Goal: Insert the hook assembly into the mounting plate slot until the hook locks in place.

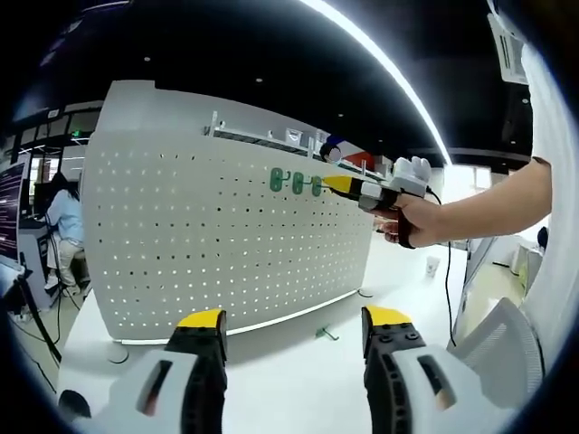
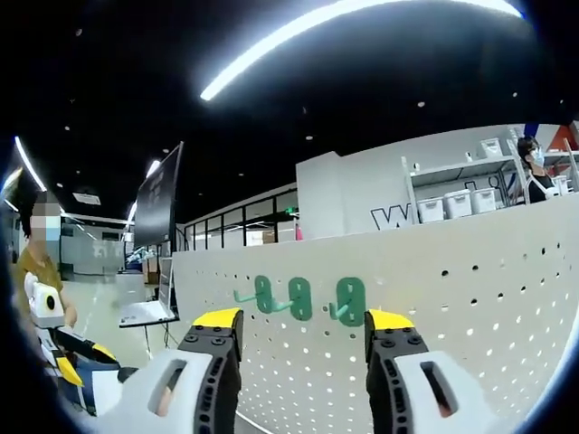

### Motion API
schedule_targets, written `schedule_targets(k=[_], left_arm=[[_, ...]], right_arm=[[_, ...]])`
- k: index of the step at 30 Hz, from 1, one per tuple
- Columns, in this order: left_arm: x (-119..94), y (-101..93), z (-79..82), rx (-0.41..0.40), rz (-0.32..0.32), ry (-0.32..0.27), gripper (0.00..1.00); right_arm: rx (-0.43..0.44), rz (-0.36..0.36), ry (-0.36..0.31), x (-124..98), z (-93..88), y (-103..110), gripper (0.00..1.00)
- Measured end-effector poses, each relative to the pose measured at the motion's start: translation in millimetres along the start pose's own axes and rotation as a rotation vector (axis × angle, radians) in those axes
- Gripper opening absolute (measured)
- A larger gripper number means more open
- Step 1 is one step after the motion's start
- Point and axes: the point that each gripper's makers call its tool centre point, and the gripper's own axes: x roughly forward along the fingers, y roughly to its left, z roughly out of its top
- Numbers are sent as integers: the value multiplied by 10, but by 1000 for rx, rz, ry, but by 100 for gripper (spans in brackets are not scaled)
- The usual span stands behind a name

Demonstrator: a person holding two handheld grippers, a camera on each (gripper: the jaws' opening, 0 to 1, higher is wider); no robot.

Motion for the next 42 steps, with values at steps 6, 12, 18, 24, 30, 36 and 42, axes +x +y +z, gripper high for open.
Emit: schedule_targets(k=[6,12,18,24,30,36,42], left_arm=[[15,-18,-10,6,-8,4,62],[30,-43,-38,6,-18,12,62],[26,-39,-60,2,-18,12,62],[23,-44,-97,-1,-21,21,62],[23,-44,-115,-2,-24,26,62],[34,-45,-135,-2,-27,33,62],[60,-47,-165,-7,-33,40,61]], right_arm=[[0,43,24,-114,-74,87,52],[18,88,48,-273,-206,180,53],[18,122,86,-421,-329,281,54],[34,123,109,-510,-416,284,54],[31,129,145,-623,-527,303,54],[35,132,175,-760,-642,304,55],[27,128,201,-857,-725,293,54]])
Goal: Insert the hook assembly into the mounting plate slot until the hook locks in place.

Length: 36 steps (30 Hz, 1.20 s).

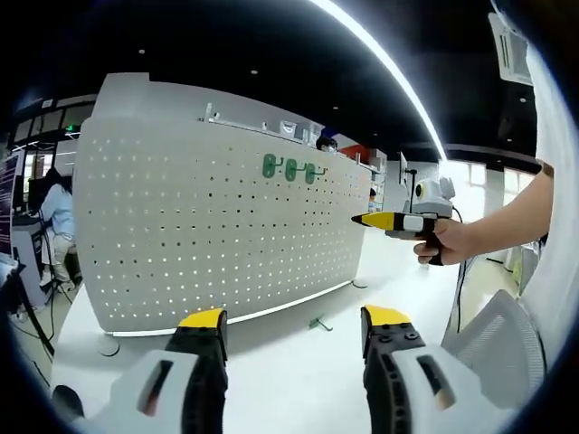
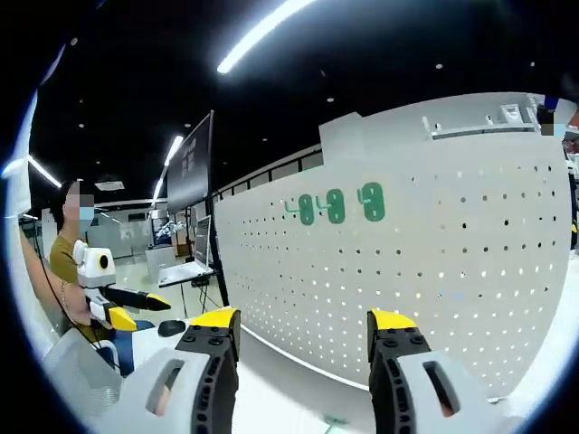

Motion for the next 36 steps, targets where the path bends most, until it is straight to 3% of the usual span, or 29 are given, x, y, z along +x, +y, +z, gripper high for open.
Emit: schedule_targets(k=[18,36], left_arm=[[-4,28,-92,-4,-6,22,61],[-3,23,-180,-6,-23,51,61]], right_arm=[[4,12,77,-263,-350,141,56],[28,-10,123,-525,-564,172,57]])
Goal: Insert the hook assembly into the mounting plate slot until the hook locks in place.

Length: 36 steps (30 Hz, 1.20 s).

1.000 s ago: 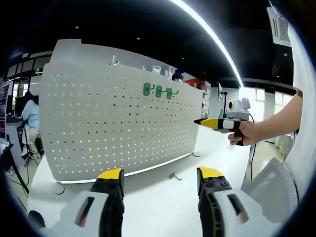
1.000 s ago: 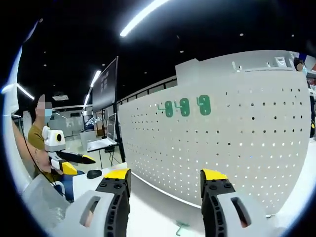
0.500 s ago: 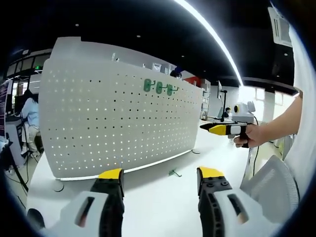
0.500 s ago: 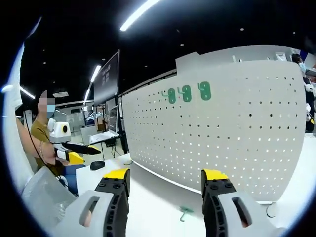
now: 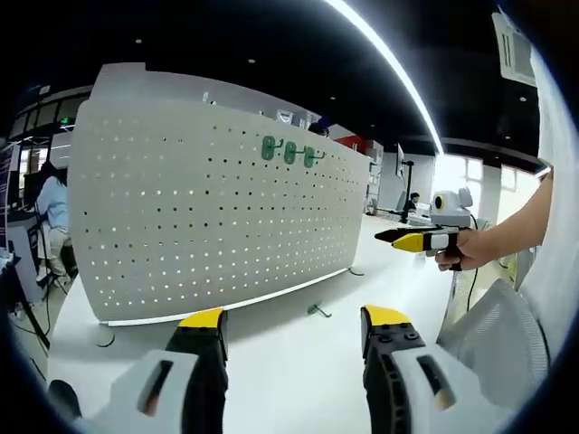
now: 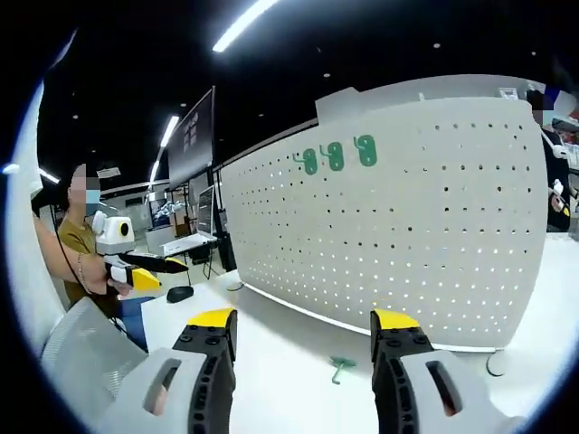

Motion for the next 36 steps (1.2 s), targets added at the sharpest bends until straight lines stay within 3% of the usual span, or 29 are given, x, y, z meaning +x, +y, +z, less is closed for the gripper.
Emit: schedule_targets(k=[36], left_arm=[[-108,22,-323,-7,-6,85,61]], right_arm=[[53,-31,84,-431,-481,63,59]])
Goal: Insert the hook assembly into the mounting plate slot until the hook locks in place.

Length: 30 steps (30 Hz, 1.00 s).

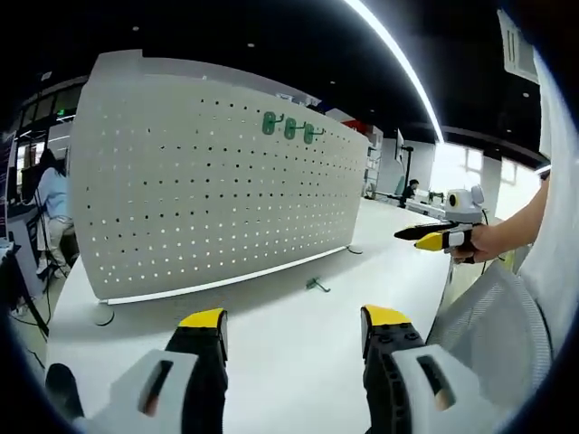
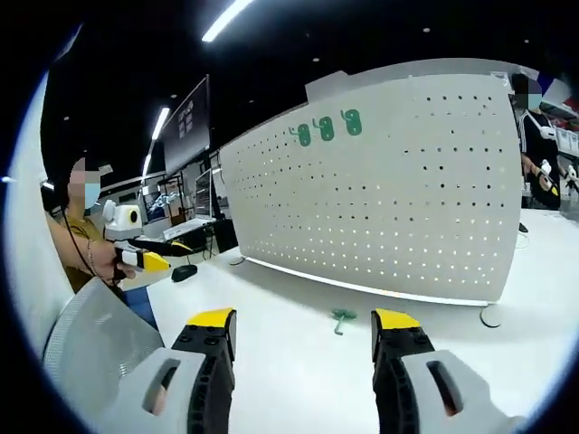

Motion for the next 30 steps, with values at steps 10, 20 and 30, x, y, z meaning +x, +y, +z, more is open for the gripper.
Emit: schedule_targets(k=[10,20,30], left_arm=[[4,-9,-62,-11,0,7,61],[12,-18,-93,-19,-5,16,61],[75,20,-120,-3,-5,49,60]], right_arm=[[13,-4,24,-69,-137,46,59],[20,-14,25,-88,-139,20,59],[23,-11,24,-76,-129,14,58]])
